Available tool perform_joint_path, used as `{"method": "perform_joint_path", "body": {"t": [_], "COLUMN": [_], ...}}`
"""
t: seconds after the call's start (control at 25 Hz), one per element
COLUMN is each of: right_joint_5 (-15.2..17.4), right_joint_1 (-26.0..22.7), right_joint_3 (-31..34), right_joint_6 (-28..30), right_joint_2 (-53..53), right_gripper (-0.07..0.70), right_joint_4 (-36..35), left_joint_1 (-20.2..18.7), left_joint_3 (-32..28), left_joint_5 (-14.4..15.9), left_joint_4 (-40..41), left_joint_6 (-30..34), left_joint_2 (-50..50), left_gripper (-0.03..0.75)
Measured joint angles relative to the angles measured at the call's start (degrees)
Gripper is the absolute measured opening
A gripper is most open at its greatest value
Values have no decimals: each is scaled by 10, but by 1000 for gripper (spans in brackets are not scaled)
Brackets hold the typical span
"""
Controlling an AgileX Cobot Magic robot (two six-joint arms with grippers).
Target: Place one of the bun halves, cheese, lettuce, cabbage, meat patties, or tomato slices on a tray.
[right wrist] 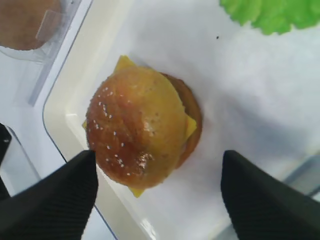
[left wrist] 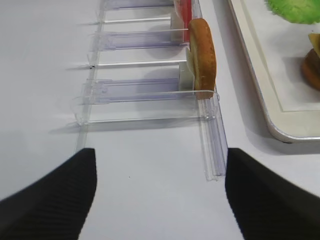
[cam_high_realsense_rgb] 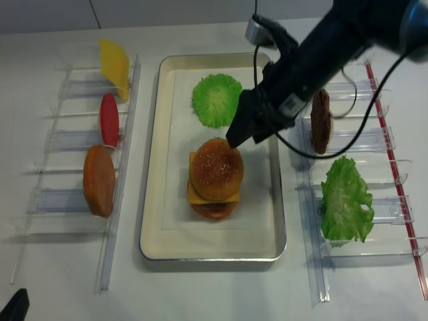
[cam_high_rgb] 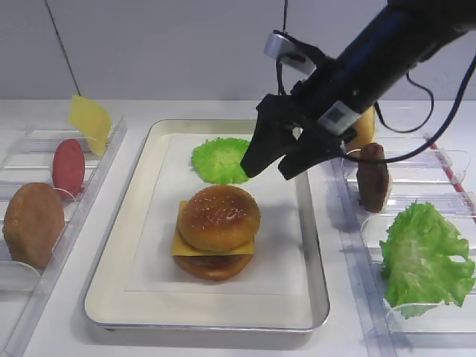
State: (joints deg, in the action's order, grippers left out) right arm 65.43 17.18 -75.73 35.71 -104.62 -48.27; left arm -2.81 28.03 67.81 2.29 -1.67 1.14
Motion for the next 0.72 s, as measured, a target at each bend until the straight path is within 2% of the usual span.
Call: {"method": "perform_joint_path", "body": {"t": [0.16, 0.28, 0.4, 0.6, 0.72], "right_joint_5": [36, 42, 46, 54, 56], "right_joint_1": [0, 0, 0, 0, 1], "right_joint_3": [-88, -159, -203, -215, -214], "right_joint_6": [-47, -87, -136, -216, -232], "right_joint_2": [0, 0, 0, 28, 53], "right_gripper": [526, 525, 525, 525, 525], "right_joint_4": [103, 197, 291, 376, 392], "left_joint_1": [0, 0, 0, 0, 0], "left_joint_3": [0, 0, 0, 0, 0], "left_joint_5": [0, 0, 0, 0, 0], "left_joint_4": [0, 0, 0, 0, 0], "left_joint_6": [0, 0, 0, 0, 0], "left_joint_2": [0, 0, 0, 0, 0], "left_gripper": [493, 493, 493, 493, 493]}}
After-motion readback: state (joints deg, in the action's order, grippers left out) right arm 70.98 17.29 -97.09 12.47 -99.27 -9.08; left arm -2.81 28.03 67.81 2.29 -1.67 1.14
